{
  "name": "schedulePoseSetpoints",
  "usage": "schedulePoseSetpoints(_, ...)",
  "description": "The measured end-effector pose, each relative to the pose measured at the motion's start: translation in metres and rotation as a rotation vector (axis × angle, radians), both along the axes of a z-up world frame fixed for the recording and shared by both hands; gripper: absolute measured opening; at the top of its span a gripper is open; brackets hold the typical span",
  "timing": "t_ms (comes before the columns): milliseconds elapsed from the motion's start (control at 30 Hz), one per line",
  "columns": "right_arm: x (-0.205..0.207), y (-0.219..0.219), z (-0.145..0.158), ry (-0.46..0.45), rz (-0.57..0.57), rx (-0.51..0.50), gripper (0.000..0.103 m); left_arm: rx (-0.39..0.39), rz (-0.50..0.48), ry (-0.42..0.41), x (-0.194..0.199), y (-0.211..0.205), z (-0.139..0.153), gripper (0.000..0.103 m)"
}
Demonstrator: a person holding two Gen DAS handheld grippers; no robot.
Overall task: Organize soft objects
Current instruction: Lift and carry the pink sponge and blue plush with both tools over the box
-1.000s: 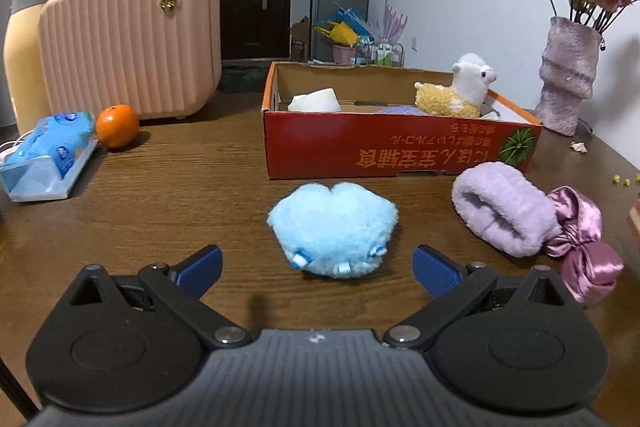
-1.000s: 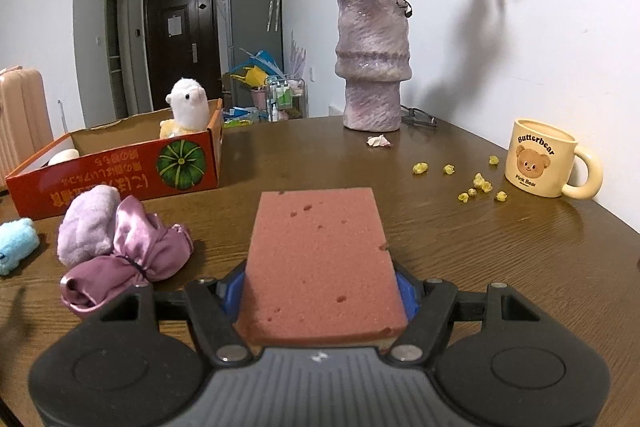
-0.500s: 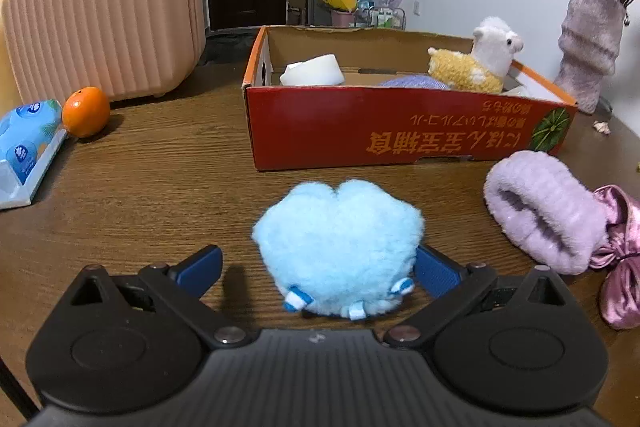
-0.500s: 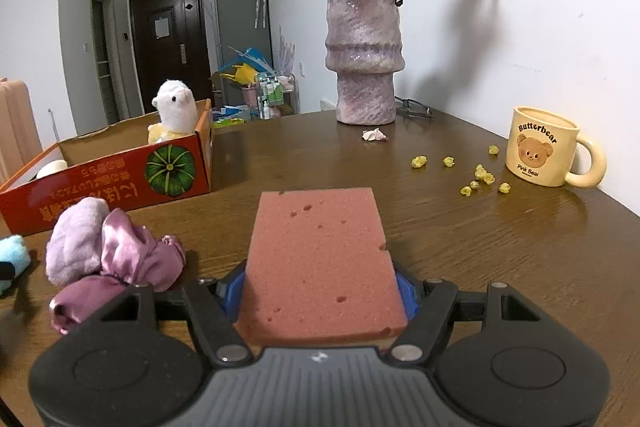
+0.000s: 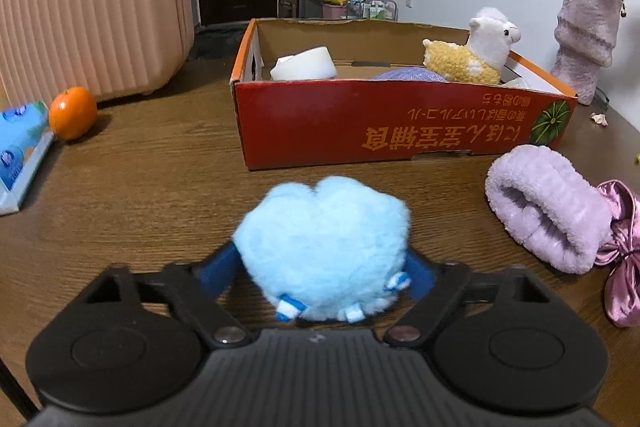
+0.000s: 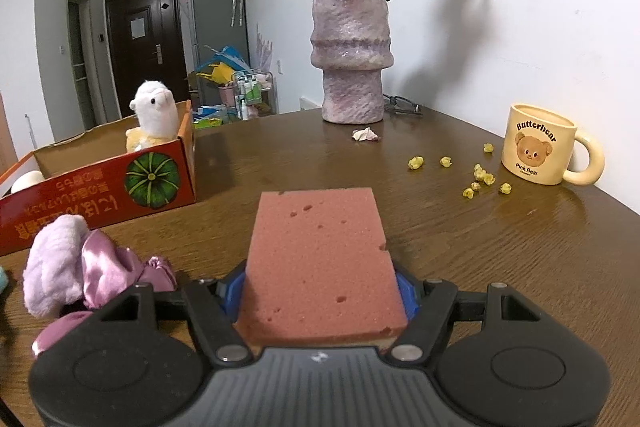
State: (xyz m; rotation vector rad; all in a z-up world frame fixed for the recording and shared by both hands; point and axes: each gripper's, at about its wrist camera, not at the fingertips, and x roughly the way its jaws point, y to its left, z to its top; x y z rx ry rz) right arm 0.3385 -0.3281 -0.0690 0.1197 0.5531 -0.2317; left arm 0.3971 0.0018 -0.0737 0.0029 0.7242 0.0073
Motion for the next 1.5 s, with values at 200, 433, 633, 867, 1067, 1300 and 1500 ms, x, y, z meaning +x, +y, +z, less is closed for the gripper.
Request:
schedulePoseSetpoints(200, -0.002, -0.001, 0.001, -0.014, -0.020, -0.004, 0.069, -0.013, 0.008, -0.014, -0.002, 0.003, 0.002, 0.071)
schedulePoseSetpoints(433, -0.006, 0.002, 0.004, -0.044, -0.034, -0.026, 0.069, 0.000, 0.051, -0.082, -0.013, 0.006, 0.011, 0.071)
schedulePoseSetpoints(633, -0.013, 0.012, 0.008, -0.092, -0.010, -0.040, 0.069, -0.026, 0.100, -0.160, -0.025, 0.012, 0.025, 0.071)
schedulePoseSetpoints(867, -0.019, 0.033, 0.017, -0.161, 0.043, -0.031, 0.069, -0.048, 0.142, -0.218, -0.034, 0.017, 0.038, 0.071)
schedulePoseSetpoints(1067, -0.022, 0.052, 0.024, -0.216, 0.083, -0.021, 0.069, -0.085, 0.175, -0.265, -0.042, 0.020, 0.050, 0.071)
schedulePoseSetpoints(1300, -0.021, 0.071, 0.034, -0.262, 0.120, -0.010, 0.069, -0.113, 0.189, -0.306, -0.042, 0.015, 0.063, 0.071)
schedulePoseSetpoints(1500, -0.016, 0.086, 0.041, -0.293, 0.152, -0.002, 0.069, -0.146, 0.194, -0.333, -0.039, 0.008, 0.071, 0.071)
